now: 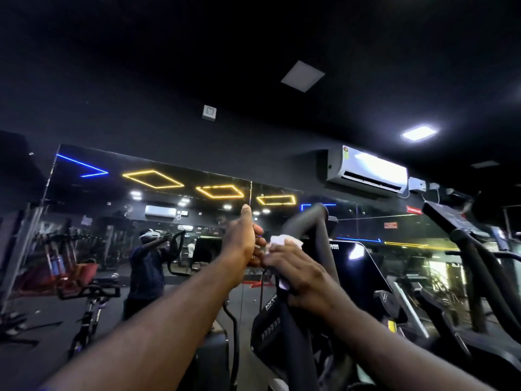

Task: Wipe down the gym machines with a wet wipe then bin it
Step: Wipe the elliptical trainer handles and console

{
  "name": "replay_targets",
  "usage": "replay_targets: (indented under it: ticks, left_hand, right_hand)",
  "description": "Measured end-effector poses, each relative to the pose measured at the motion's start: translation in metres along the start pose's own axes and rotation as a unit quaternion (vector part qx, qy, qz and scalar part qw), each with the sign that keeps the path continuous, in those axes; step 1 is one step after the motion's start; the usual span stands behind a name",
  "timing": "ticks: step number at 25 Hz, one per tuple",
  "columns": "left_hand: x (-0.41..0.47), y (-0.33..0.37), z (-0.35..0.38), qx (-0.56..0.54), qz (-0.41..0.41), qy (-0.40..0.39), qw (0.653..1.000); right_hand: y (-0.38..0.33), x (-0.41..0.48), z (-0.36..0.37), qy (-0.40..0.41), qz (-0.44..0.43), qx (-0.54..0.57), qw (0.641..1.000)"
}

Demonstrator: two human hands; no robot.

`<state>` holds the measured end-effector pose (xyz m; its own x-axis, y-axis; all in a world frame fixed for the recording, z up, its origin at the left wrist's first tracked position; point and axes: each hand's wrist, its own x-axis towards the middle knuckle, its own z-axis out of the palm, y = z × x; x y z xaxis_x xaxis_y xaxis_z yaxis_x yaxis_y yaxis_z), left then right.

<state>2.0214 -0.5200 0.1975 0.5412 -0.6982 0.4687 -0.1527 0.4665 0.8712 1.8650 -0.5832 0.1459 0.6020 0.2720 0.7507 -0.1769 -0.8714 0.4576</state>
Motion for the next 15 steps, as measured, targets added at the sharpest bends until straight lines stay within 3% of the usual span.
replay_targets:
  ticks: [2, 6, 12, 14, 15]
  left_hand:
    - [-0.004, -0.006, 0.001, 0.015, -0.023, -0.024, 0.999]
    - [-0.007, -0.005, 0.005, 0.012, -0.034, -0.053, 0.998]
    - [-0.015, -0.016, 0.007, 0.028, -0.045, -0.059, 0.997]
    - [-0.016, -0.015, 0.011, 0.006, -0.044, -0.061, 0.997]
    - [-0.016, -0.015, 0.016, -0.001, -0.038, -0.056, 0.998]
  right_hand:
    - [0.015, 0.002, -0.023, -0.041, -0.048, -0.039, 0.997]
    - [0.026, 0.013, -0.012, 0.012, 0.094, 0.020, 0.995]
    - [-0.040, -0.069, 0.005, 0.081, 0.030, 0.117, 0.989]
    - [-0.025, -0.046, -0.010, 0.195, 0.149, 0.132, 0.960]
    - [-0.011, -0.028, -0.015, 0.263, 0.225, 0.126, 0.930]
